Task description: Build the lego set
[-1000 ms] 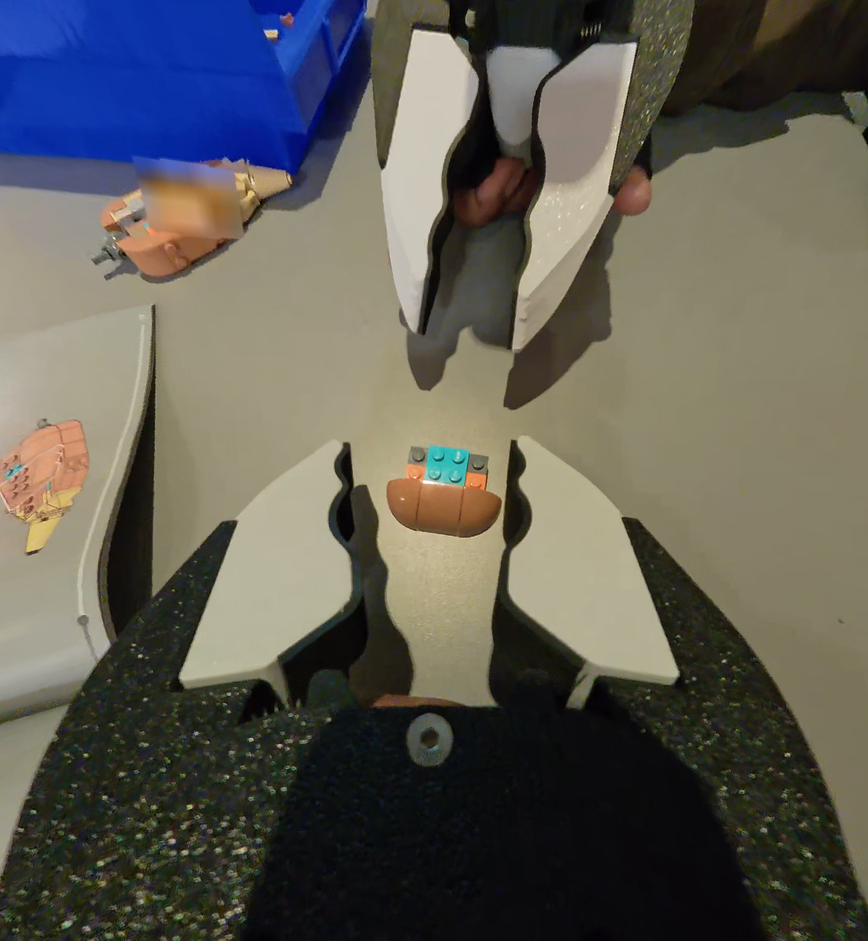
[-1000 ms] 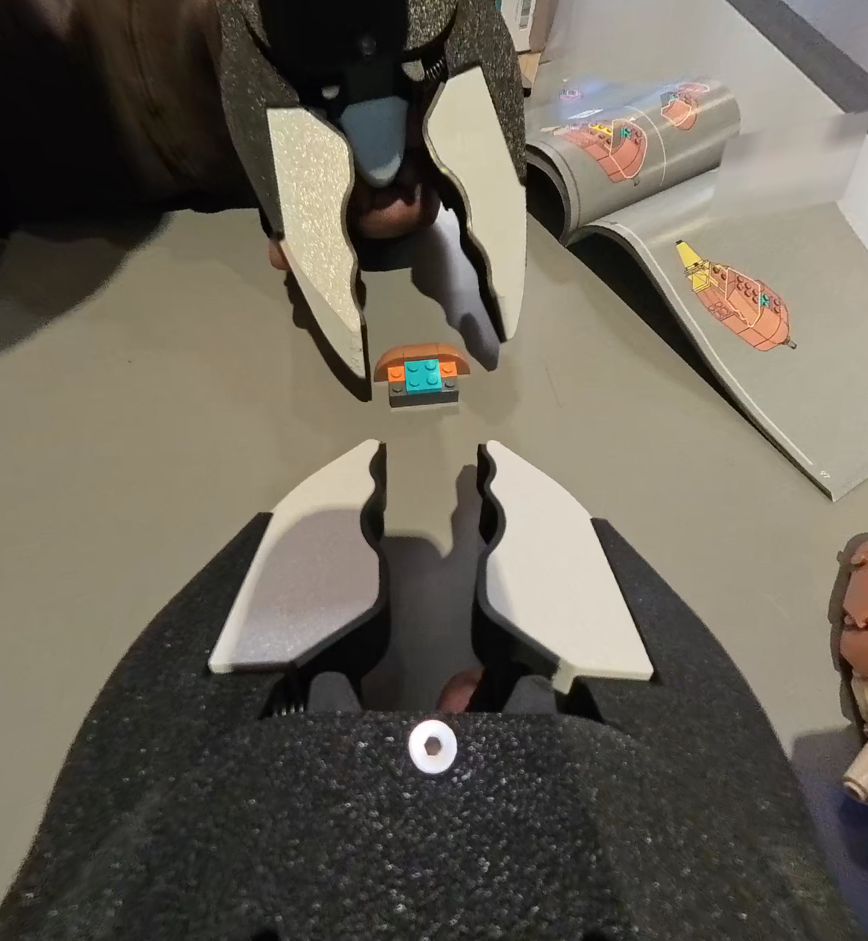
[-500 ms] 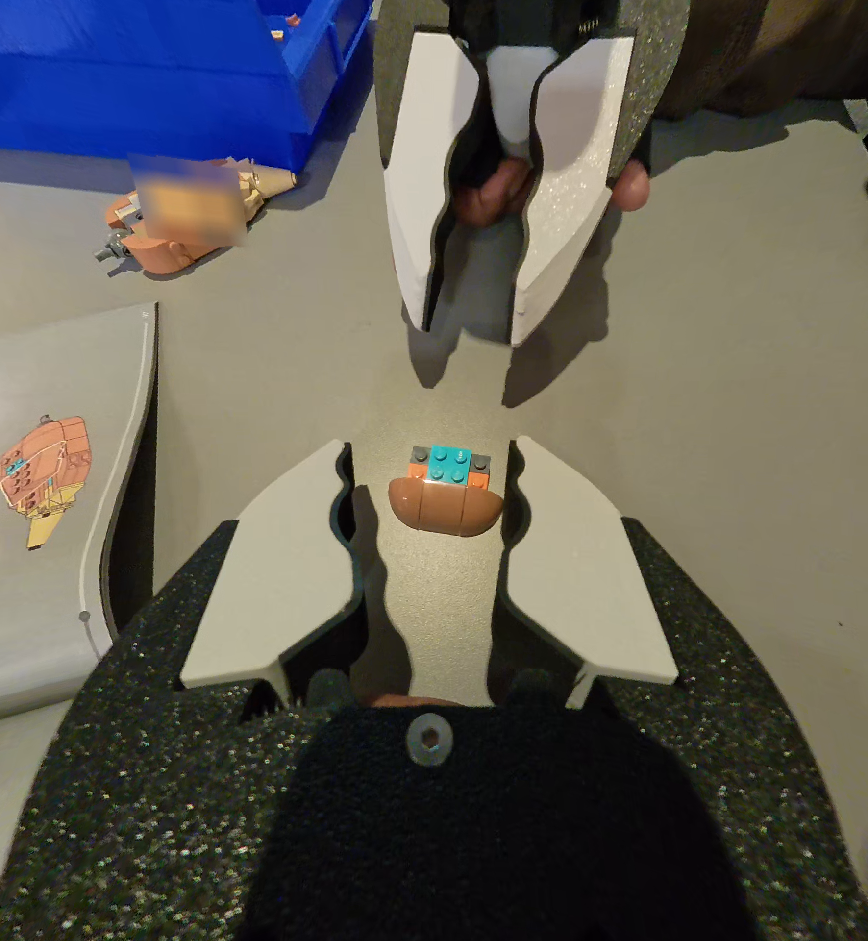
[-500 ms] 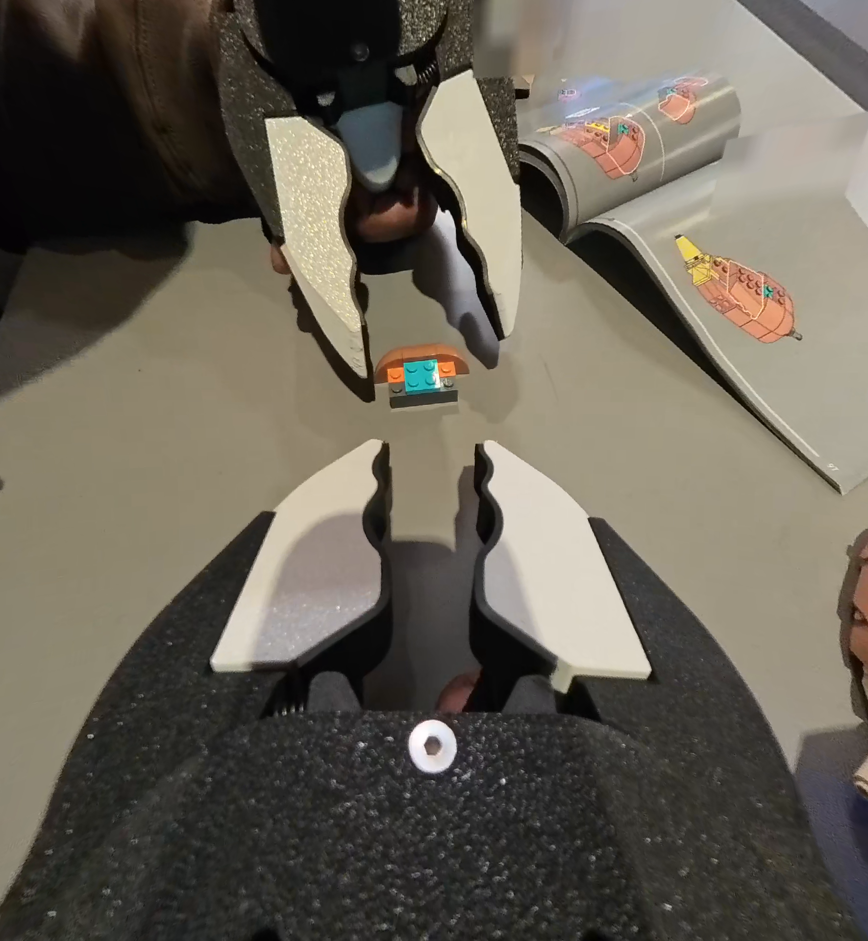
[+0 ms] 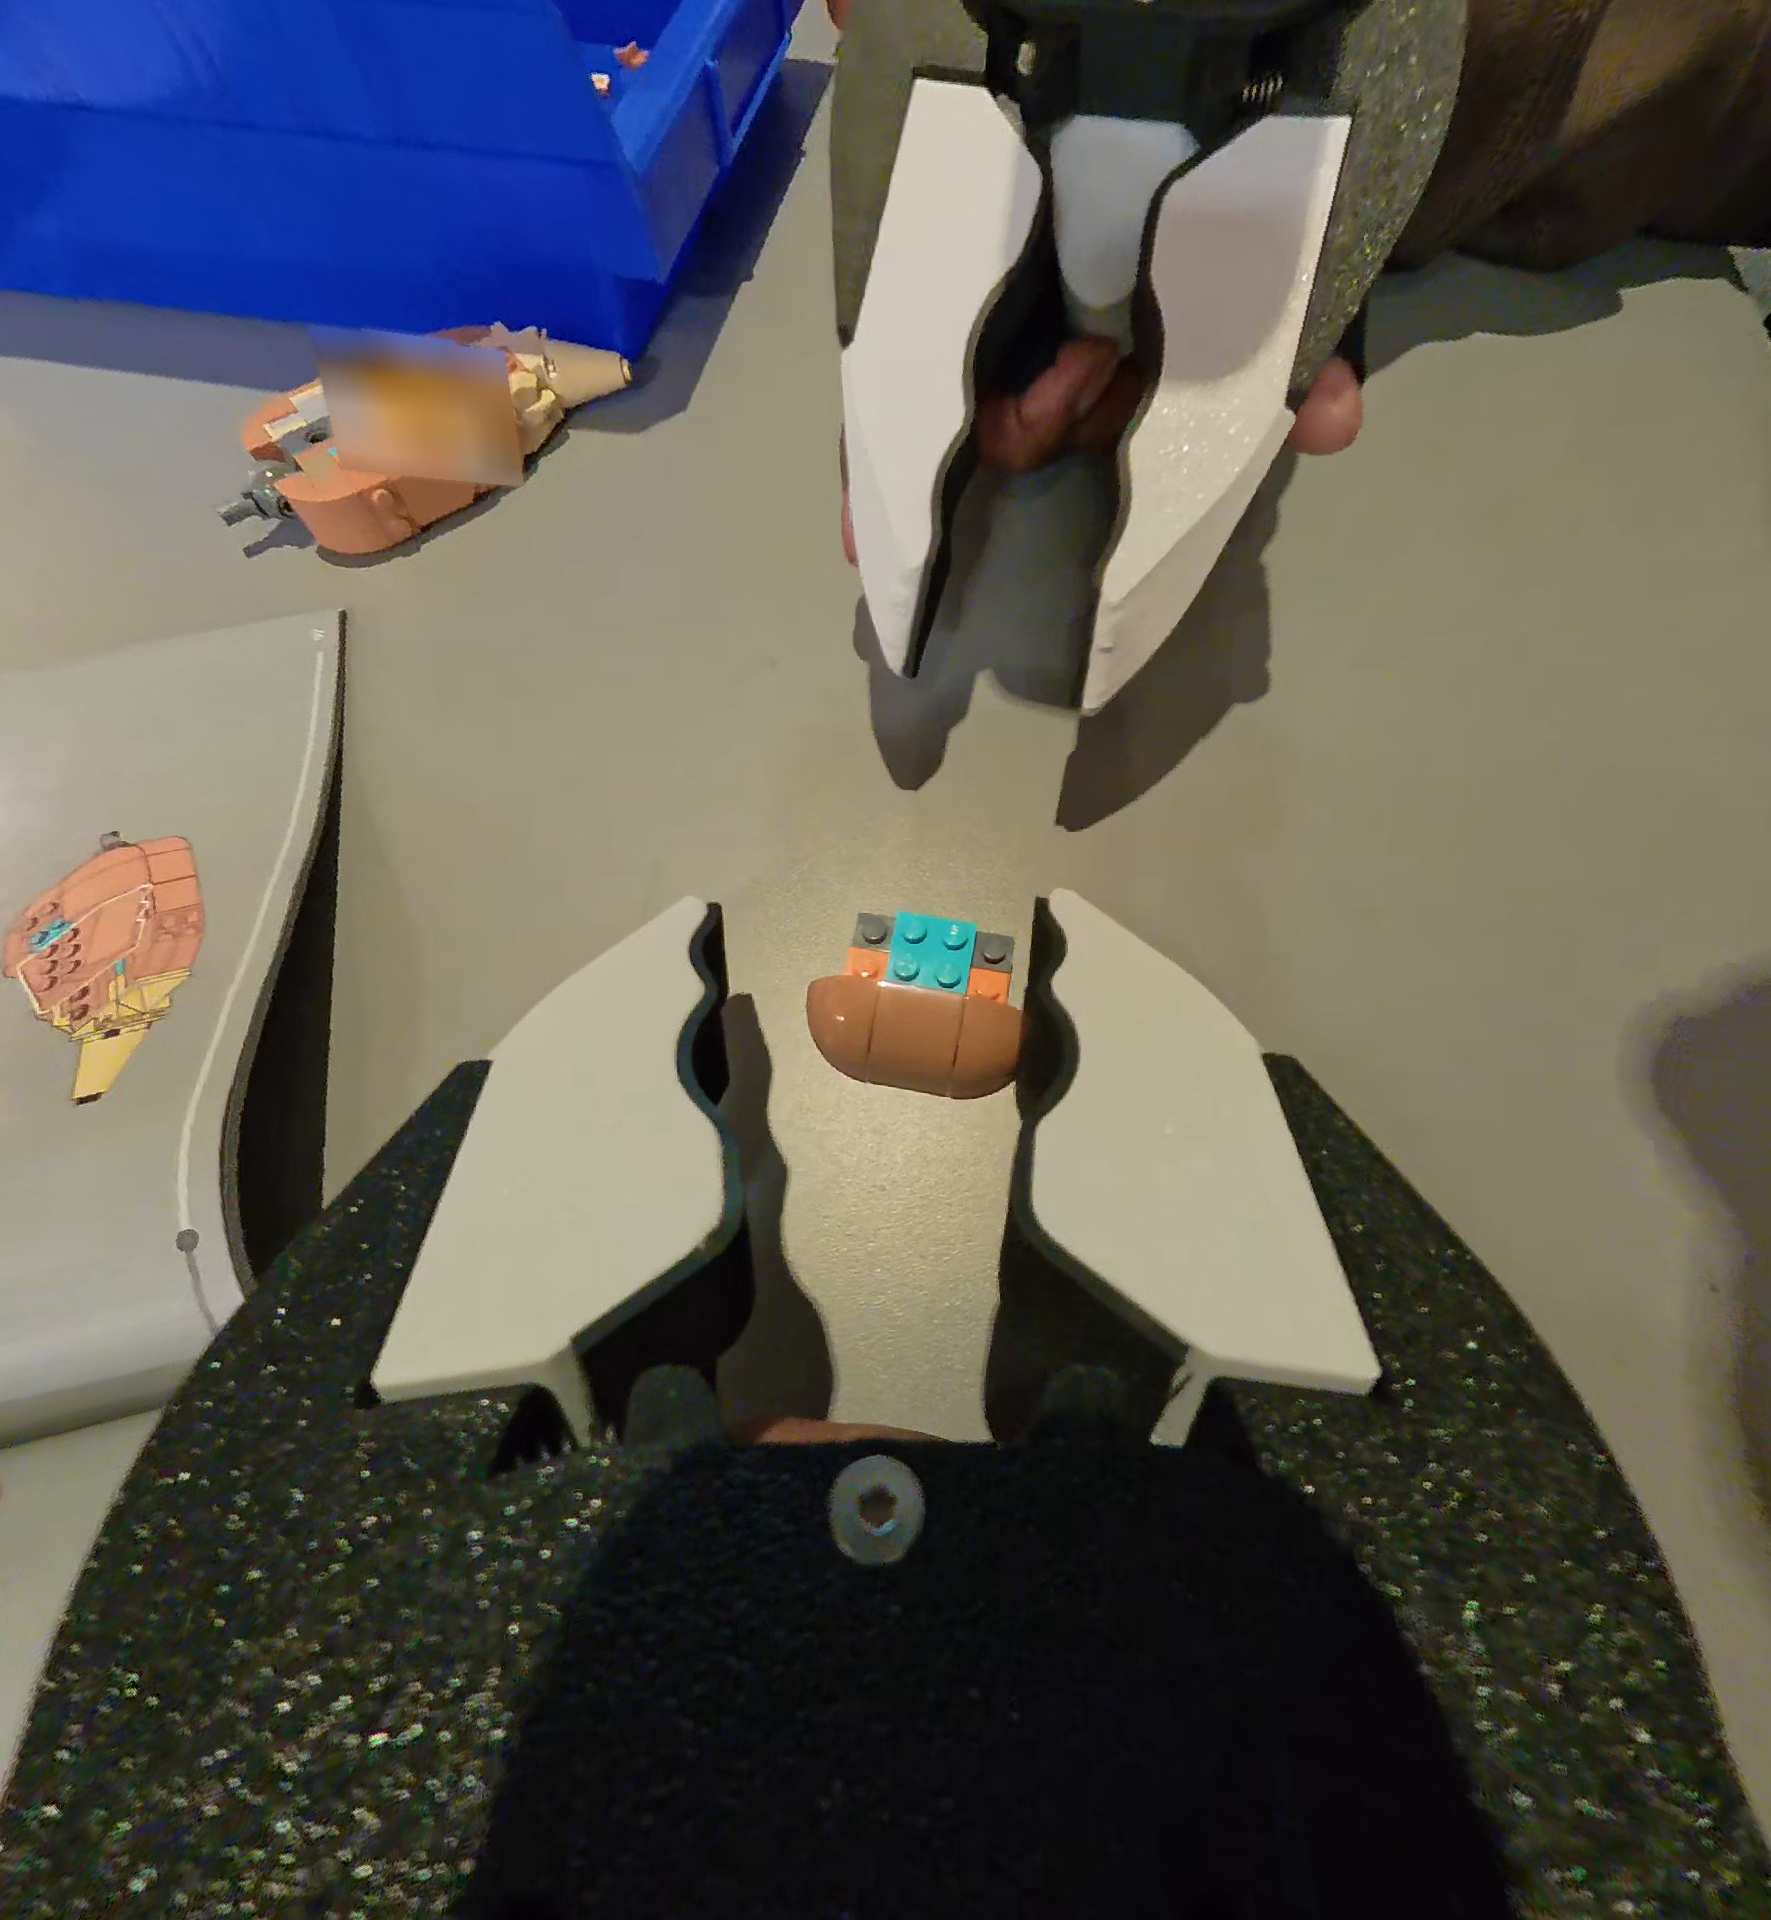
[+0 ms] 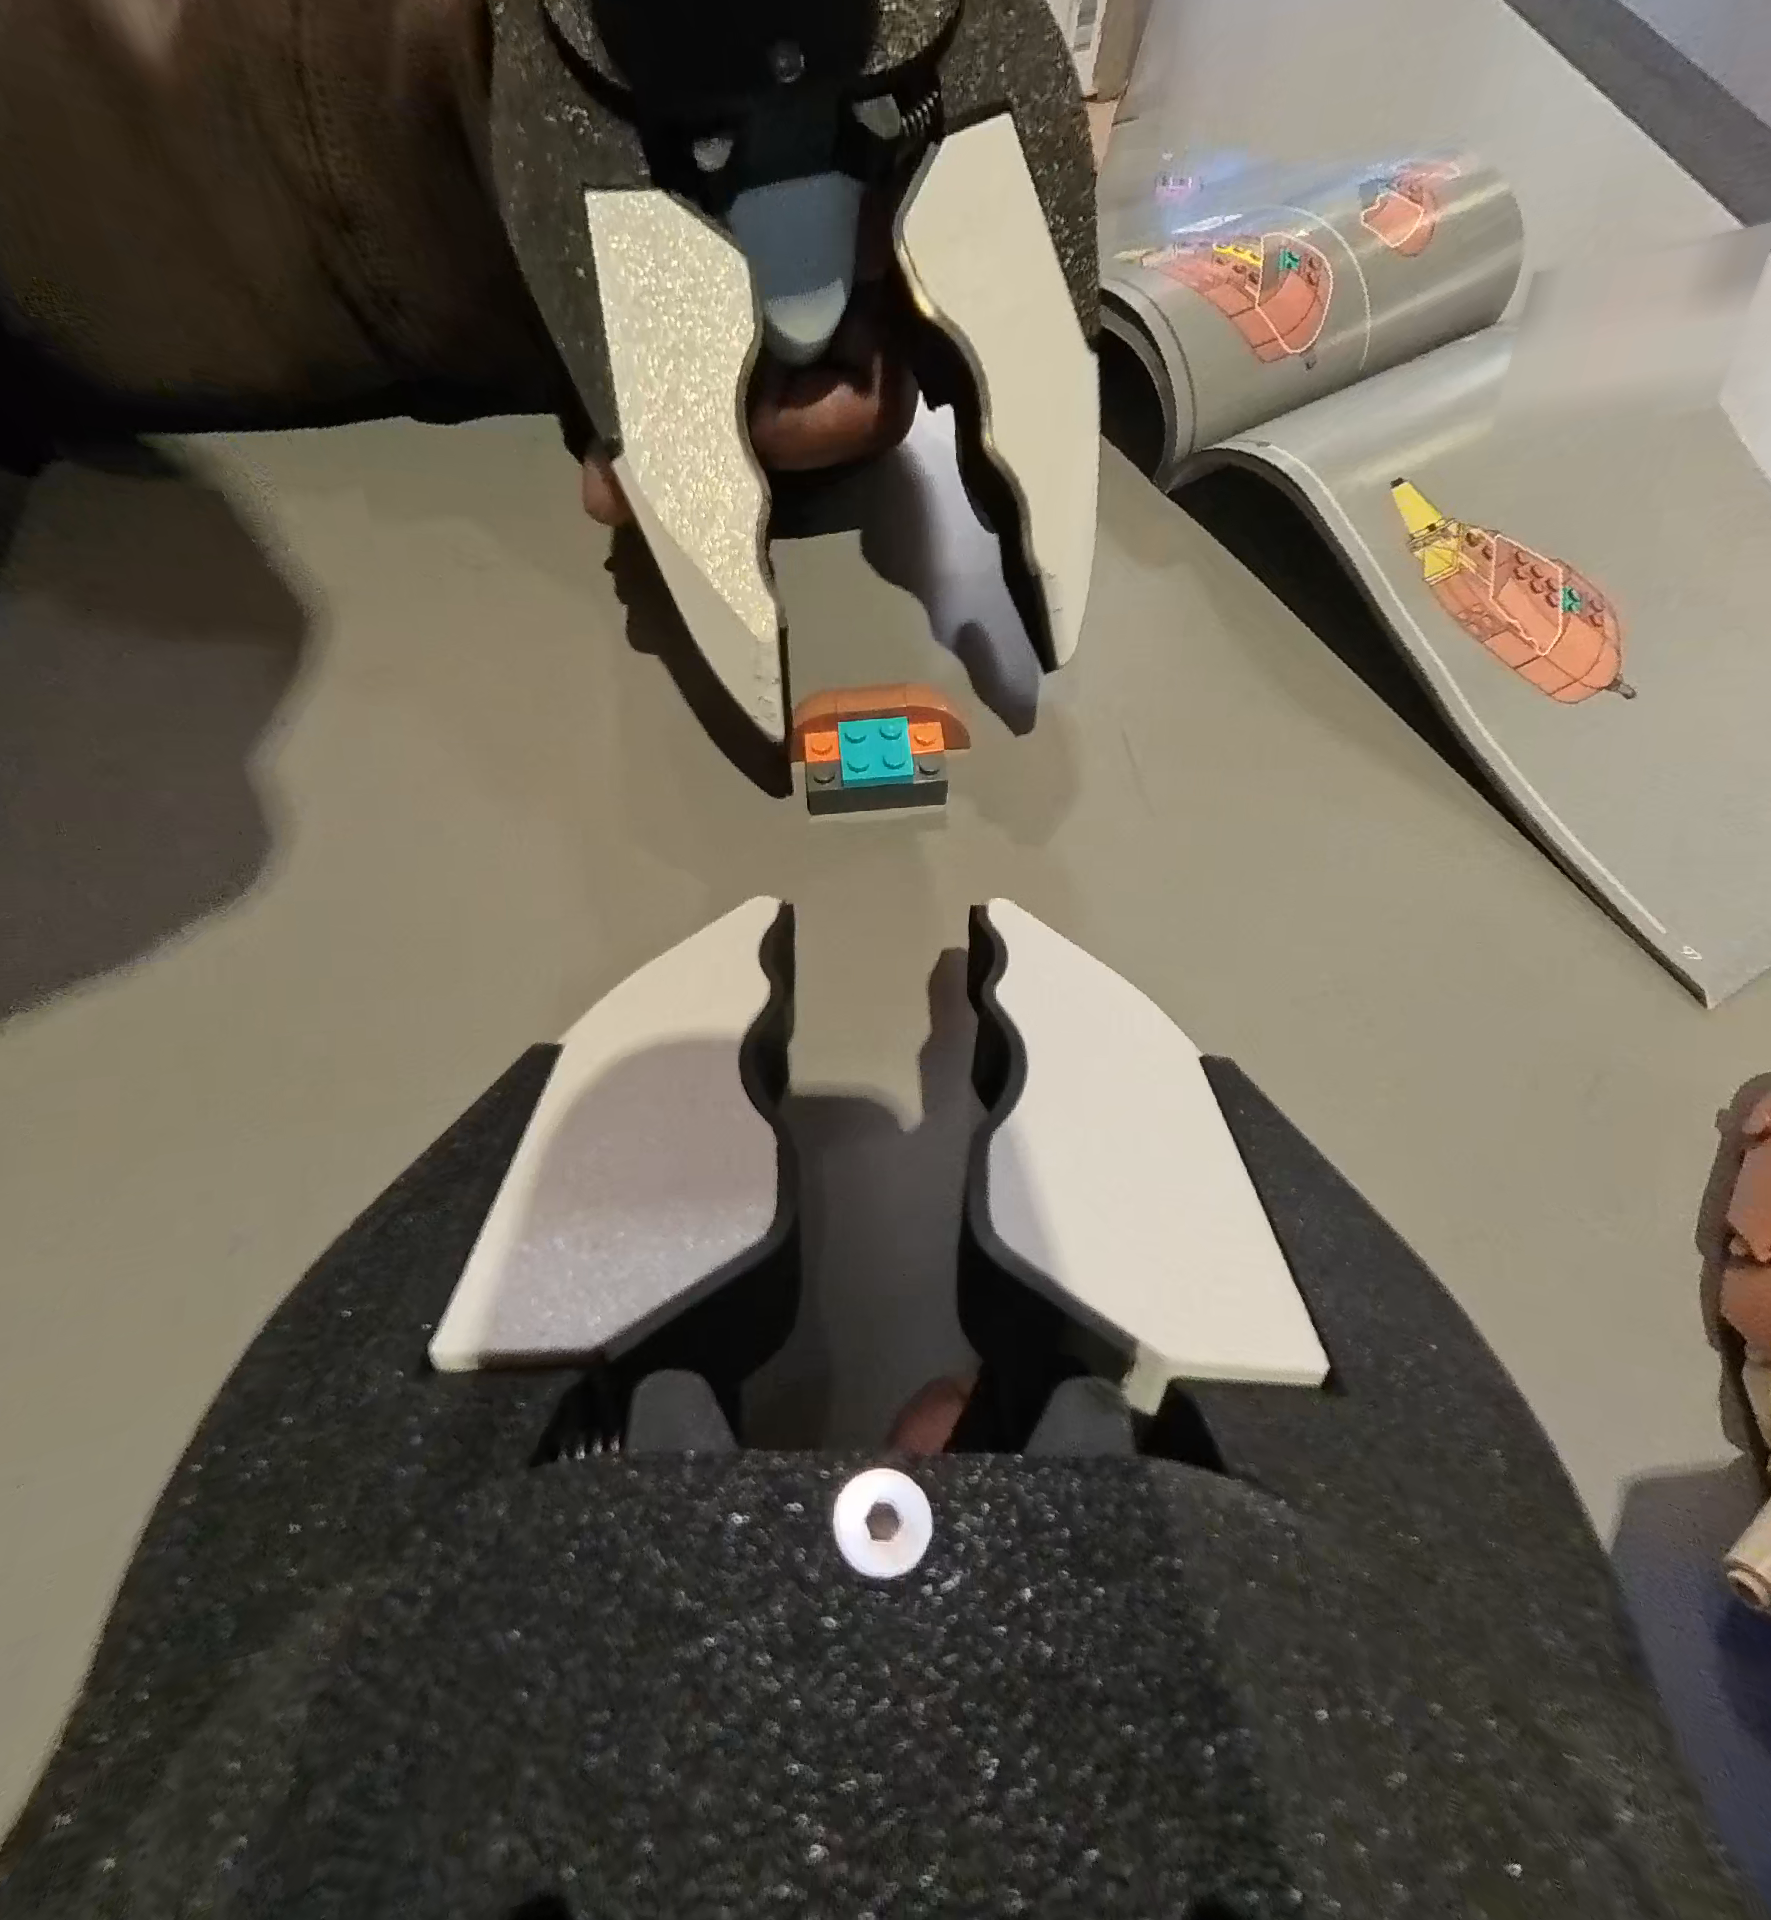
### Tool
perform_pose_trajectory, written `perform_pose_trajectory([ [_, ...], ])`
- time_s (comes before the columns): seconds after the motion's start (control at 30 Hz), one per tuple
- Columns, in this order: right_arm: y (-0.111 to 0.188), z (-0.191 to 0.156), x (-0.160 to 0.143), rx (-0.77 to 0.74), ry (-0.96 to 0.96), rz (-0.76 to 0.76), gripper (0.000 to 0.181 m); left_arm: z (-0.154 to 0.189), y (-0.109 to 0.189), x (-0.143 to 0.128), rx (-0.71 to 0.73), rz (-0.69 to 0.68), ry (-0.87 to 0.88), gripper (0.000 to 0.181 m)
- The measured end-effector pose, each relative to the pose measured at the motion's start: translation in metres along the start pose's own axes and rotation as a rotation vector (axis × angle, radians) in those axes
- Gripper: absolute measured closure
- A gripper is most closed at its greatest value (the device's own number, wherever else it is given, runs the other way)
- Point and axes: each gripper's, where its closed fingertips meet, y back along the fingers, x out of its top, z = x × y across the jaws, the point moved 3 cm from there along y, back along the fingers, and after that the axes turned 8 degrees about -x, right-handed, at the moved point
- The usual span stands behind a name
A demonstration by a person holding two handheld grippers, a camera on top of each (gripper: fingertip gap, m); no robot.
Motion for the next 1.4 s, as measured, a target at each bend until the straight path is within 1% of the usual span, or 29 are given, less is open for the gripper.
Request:
perform_pose_trajectory([
  [0.43, -0.001, -0.003, -0.001, -0.004, 0.022, -0.008, 0.149, 0.0, 0.0, 0.0, 0.0, -0.002, -0.002, 0.125],
  [0.57, 0.002, -0.003, 0.002, -0.005, 0.014, 0.02, 0.148, 0.0, 0.0, 0.0, 0.002, 0.0, 0.002, 0.125],
  [0.63, 0.013, 0.001, 0.006, -0.012, 0.043, 0.042, 0.148, 0.0, 0.0, 0.0, 0.004, 0.001, 0.003, 0.125],
  [0.67, 0.026, 0.01, 0.011, -0.059, 0.08, 0.044, 0.148, 0.0, 0.0, 0.0, 0.005, 0.001, 0.002, 0.125],
  [0.73, 0.069, 0.052, 0.026, -0.244, 0.11, 0.032, 0.15, -0.001, 0.0, 0.0, 0.007, 0.004, 0.01, 0.125],
  [0.77, 0.095, 0.08, 0.027, -0.33, 0.076, -0.021, 0.153, -0.002, 0.001, 0.0, 0.01, 0.008, 0.019, 0.126],
  [0.8, 0.12, 0.111, 0.017, -0.404, 0.008, -0.137, 0.159, -0.003, 0.001, 0.001, 0.011, 0.013, 0.026, 0.126],
  [0.83, 0.143, 0.142, -0.001, -0.465, -0.078, -0.302, 0.162, -0.004, 0.002, 0.001, 0.011, 0.017, 0.031, 0.126],
  [0.87, 0.16, 0.168, -0.022, -0.493, -0.146, -0.458, 0.16, -0.004, 0.002, 0.001, 0.011, 0.02, 0.033, 0.126],
  [0.9, 0.17, 0.185, -0.038, -0.476, -0.19, -0.573, 0.158, -0.004, 0.002, 0.001, 0.011, 0.02, 0.035, 0.126],
  [0.97, 0.171, 0.205, -0.057, -0.398, -0.231, -0.709, 0.157, -0.004, 0.001, 0.001, 0.011, 0.013, 0.032, 0.126],
  [1.03, 0.164, 0.218, -0.069, -0.384, -0.192, -0.835, 0.151, -0.004, 0.001, 0.0, 0.012, 0.009, 0.029, 0.126],
  [1.1, 0.155, 0.226, -0.079, -0.368, -0.185, -0.92, 0.15, -0.004, 0.001, 0.001, 0.014, 0.012, 0.033, 0.126],
  [1.2, 0.146, 0.234, -0.093, -0.342, -0.21, -0.993, 0.148, -0.005, 0.002, 0.001, 0.015, 0.018, 0.036, 0.127],
  [1.27, 0.144, 0.24, -0.098, -0.348, -0.233, -1.004, 0.148, -0.004, 0.001, 0.001, 0.013, 0.014, 0.035, 0.127],
  [1.4, 0.14, 0.24, -0.106, -0.336, -0.251, -1.026, 0.148, -0.004, 0.001, 0.0, 0.01, 0.009, 0.03, 0.127],
])
